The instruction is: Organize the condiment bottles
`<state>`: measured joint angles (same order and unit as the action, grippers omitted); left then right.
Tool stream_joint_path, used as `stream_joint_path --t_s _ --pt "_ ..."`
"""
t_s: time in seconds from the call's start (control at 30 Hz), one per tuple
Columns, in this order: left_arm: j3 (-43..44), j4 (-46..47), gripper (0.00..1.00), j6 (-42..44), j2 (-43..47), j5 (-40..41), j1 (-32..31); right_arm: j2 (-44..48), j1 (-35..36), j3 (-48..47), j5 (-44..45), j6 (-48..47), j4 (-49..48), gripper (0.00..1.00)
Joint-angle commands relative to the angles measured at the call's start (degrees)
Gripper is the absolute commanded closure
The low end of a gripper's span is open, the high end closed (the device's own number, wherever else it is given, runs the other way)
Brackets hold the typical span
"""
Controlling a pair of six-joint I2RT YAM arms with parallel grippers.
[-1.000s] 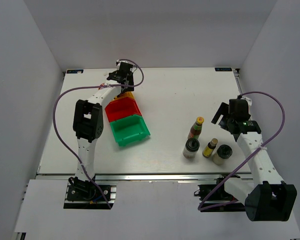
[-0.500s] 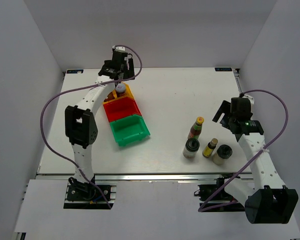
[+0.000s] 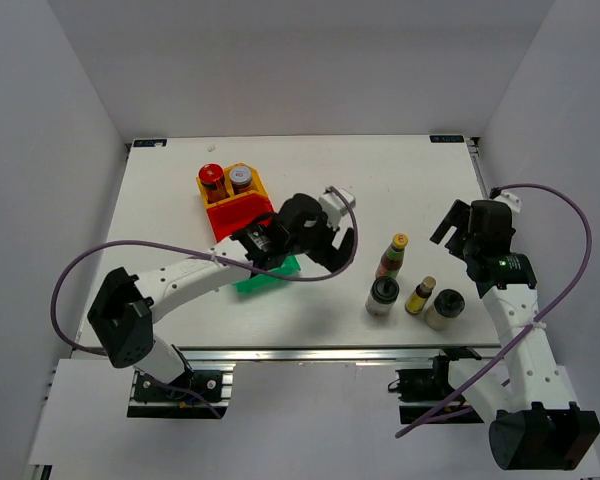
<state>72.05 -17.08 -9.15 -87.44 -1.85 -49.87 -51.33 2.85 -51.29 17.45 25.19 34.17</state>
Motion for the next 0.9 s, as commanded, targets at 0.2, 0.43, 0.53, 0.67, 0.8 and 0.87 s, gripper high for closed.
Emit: stream_joint_path --t_s 0.2,0.43,0.53,0.67,0.8,0.87 --pt "0.4 3.8 0.02 3.7 -3.8 -3.6 -10.4 2.3 -0.2 1.8 -0.1 0.7 -2.3 0.11" --pt "2.8 5.6 0.02 4.3 -10.9 -4.2 -15.4 0.7 -0.2 1.6 -1.4 0.5 -2.4 0.11" --pt "5.2 5.9 0.02 4.1 -14.0 -3.6 -16.3 0.4 -0.2 1.6 -1.9 0.2 -2.4 0.11" --pt "8.4 5.7 0.02 3.2 -17.7 0.3 -16.5 0.7 -0.2 1.9 -1.9 0.3 -2.4 0.11" --pt "11.9 3.6 0.02 3.2 -22.2 3.3 -16.6 1.1 -0.2 1.9 -1.5 0.2 -2.6 0.11" --pt "13.4 3.1 0.02 3.3 -23.5 3.9 -16.7 1.1 -0.2 1.9 -1.3 0.2 -2.5 0.11"
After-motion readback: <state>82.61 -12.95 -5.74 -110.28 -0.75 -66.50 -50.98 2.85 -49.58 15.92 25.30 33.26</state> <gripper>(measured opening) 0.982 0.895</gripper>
